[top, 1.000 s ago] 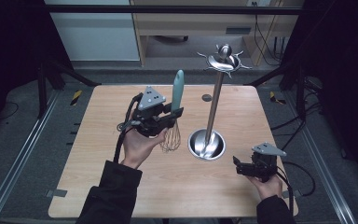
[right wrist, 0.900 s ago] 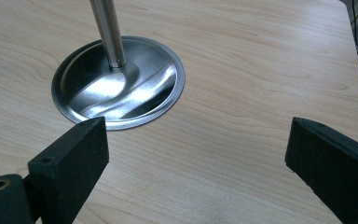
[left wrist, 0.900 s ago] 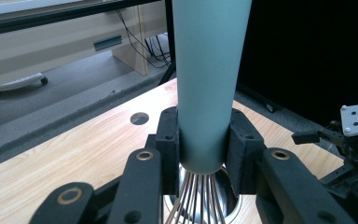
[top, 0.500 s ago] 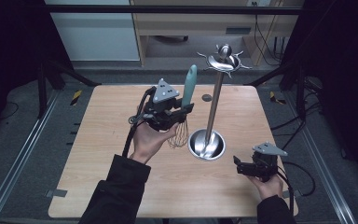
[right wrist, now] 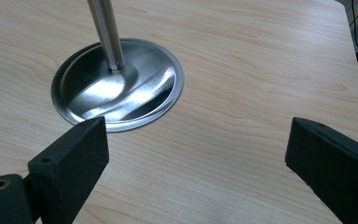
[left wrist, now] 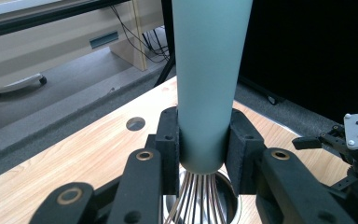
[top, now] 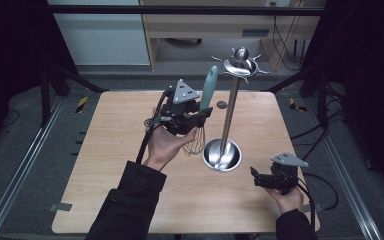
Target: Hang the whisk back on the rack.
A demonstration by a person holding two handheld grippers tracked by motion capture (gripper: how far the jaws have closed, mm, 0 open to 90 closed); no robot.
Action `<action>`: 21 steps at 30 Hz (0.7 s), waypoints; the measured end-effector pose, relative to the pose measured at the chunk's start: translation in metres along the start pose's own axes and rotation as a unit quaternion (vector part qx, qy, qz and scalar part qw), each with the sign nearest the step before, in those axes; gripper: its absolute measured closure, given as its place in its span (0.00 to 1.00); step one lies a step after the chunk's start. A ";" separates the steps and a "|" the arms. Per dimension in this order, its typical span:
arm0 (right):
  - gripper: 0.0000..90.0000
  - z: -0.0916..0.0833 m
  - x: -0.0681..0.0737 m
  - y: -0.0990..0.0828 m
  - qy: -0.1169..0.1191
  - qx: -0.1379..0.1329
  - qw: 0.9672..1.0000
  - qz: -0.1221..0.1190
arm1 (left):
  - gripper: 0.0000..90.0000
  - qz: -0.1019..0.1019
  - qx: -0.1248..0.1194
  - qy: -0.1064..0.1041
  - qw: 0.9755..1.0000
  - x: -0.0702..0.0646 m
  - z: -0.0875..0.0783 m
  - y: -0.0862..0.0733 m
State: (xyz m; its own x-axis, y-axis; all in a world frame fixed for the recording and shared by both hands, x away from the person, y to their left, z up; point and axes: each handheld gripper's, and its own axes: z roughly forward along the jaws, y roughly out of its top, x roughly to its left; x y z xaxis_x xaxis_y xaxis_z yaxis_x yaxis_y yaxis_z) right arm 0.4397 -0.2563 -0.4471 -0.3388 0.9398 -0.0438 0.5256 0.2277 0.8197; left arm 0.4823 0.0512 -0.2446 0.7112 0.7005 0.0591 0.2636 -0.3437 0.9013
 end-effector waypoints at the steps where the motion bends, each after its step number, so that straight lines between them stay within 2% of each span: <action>1: 0.07 0.000 0.000 0.000 0.002 0.001 1.000 0.003 | 0.77 0.002 0.002 0.001 1.000 0.000 0.001 0.000; 4: 0.07 0.000 0.000 0.000 0.001 0.001 1.000 0.001 | 0.77 0.007 0.010 0.001 1.000 0.000 0.002 0.001; 5: 0.07 0.000 0.000 0.000 0.001 0.000 1.000 0.000 | 0.77 0.001 0.007 0.001 1.000 0.000 0.003 0.001; 11: 0.07 0.000 0.000 0.000 0.002 -0.001 1.000 0.001 | 0.77 0.003 0.014 0.002 1.000 0.000 0.006 0.002; 14: 0.07 0.000 0.000 0.000 0.002 0.000 1.000 0.002 | 0.77 0.010 0.023 0.004 1.000 -0.001 0.008 0.003; 21: 0.07 0.000 0.000 0.000 0.002 -0.001 1.000 0.001 | 0.77 0.003 0.027 0.006 1.000 0.001 0.013 0.003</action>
State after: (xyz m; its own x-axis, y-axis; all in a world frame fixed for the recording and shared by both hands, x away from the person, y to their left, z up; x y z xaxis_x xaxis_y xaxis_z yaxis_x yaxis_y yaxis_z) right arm 0.4397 -0.2564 -0.4467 -0.3403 0.9395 -0.0395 0.5247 0.2246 0.8211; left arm 0.4921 0.0425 -0.2474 0.7057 0.7051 0.0694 0.2946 -0.3812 0.8763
